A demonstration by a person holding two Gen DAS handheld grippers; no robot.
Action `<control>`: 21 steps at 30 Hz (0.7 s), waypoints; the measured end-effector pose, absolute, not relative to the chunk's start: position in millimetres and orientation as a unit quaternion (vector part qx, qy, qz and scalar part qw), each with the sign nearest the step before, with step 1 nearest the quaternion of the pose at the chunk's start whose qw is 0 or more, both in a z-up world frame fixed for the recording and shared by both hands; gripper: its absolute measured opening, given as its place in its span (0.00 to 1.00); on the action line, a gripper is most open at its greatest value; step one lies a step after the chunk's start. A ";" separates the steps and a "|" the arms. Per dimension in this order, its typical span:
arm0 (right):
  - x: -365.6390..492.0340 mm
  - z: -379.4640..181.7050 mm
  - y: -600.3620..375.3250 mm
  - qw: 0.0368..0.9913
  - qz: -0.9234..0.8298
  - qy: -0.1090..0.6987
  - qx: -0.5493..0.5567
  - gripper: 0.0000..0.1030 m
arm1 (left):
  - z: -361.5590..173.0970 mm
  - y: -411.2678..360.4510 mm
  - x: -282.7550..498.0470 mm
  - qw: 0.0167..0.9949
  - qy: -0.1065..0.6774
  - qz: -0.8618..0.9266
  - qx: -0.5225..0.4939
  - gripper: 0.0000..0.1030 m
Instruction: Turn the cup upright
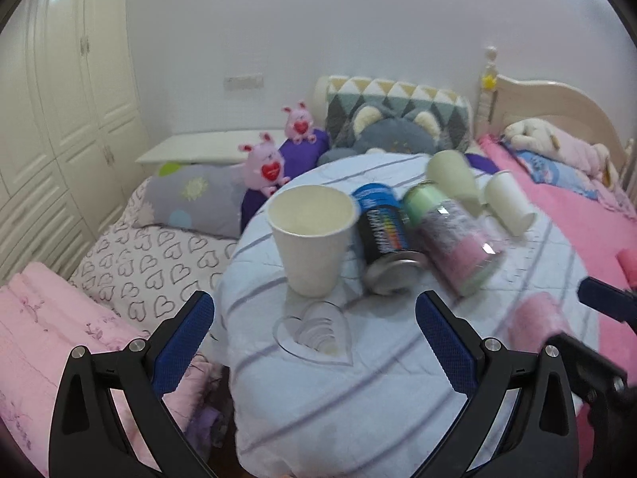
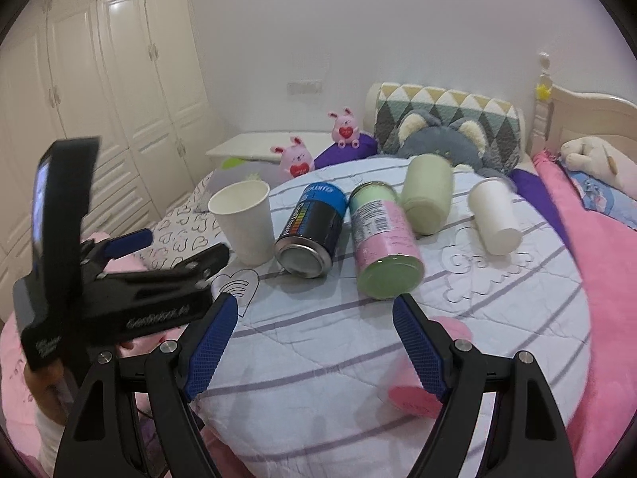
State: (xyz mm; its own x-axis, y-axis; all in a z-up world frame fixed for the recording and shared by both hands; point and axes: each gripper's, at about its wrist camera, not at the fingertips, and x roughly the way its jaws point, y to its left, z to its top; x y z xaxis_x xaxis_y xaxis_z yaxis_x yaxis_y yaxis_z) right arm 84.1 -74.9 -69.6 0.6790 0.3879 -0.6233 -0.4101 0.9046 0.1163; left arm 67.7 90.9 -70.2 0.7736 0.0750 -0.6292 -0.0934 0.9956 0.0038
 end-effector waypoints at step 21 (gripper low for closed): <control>40.2 -38.9 -171.2 0.948 0.169 0.267 0.047 0.79 | -35.4 1.4 0.3 0.957 0.289 0.025 0.015 0.99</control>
